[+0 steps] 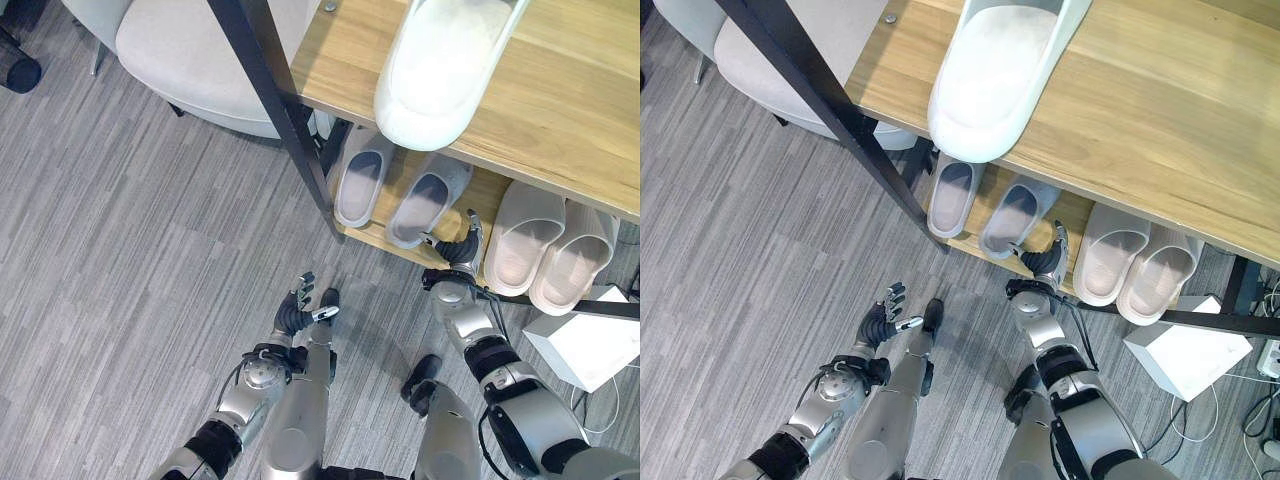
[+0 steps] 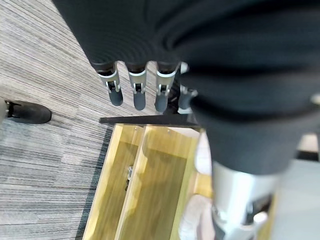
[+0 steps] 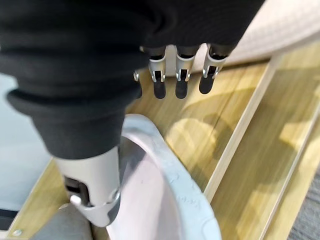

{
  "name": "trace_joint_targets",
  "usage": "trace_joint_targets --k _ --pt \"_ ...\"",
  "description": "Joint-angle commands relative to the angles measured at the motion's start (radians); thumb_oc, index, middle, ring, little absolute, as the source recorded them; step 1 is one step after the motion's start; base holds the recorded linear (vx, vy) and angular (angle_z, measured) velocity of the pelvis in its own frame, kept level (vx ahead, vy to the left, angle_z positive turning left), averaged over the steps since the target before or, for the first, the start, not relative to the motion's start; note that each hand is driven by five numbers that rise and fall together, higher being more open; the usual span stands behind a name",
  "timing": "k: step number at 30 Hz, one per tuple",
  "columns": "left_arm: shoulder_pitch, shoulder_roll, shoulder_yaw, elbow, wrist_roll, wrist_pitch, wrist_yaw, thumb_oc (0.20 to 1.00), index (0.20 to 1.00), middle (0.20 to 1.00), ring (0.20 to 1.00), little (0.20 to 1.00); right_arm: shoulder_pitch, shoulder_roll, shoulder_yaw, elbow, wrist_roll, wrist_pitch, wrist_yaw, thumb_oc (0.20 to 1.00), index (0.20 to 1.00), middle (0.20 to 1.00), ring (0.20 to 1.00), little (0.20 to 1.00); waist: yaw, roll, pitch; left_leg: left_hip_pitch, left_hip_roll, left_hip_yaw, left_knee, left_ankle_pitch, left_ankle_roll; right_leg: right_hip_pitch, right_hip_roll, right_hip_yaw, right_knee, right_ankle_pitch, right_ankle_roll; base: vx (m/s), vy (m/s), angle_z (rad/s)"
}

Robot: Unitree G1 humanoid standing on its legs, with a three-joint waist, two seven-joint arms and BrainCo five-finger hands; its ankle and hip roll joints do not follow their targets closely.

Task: Arrange the slippers neatly on the shoe rack.

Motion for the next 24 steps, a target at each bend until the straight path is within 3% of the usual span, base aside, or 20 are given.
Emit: trace_joint_targets --k 1,14,19,24 --pt "-0.026 0.007 -0.004 -0.027 -0.014 -0.029 -0.007 1.0 1.0 1.0 1.0 1.0 -0.079 -0.036 -0.034 0.01 0.08 -0.073 0.023 1.0 1.0 1.0 1.0 1.0 0.034 0.001 0.016 0.074 -0.059 -0.012 0.055 -0.239 0.045 0.033 0.068 -0.003 -0.061 -0.072 -0.059 0.0 0.0 0.0" --pt "-0.03 0.028 -0.042 -0.012 -0.037 -0.035 -0.042 1.0 1.0 1.0 1.0 1.0 -0.289 -0.172 -0.025 0.24 0.202 -0.088 0.091 1.0 1.0 1.0 1.0 1.0 0.111 0.03 0.03 0.035 -0.08 -0.046 0.083 -0.247 0.047 0.026 0.049 -0.048 -0.028 -0.087 -0.053 0.02 0.006 0.09" --pt "-0.038 0.025 -0.044 -0.003 -0.032 -0.035 -0.042 1.0 1.0 1.0 1.0 1.0 -0.281 -0.137 -0.009 0.224 0.216 -0.103 0.115 1.0 1.0 1.0 1.0 1.0 0.119 0.03 0.028 0.032 -0.085 -0.058 0.084 -0.247 0.048 0.029 0.047 -0.058 -0.026 -0.092 -0.053 0.02 0.003 0.07" --pt "-0.059 0.018 -0.044 0.005 -0.021 -0.03 -0.03 1.0 1.0 1.0 1.0 1.0 -0.245 -0.04 0.008 0.17 0.275 -0.126 0.144 1.0 1.0 1.0 1.0 1.0 0.123 0.031 0.032 0.031 -0.086 -0.066 0.076 -0.241 0.047 0.027 0.048 -0.065 -0.025 -0.093 -0.054 0.0 -0.002 0.05"
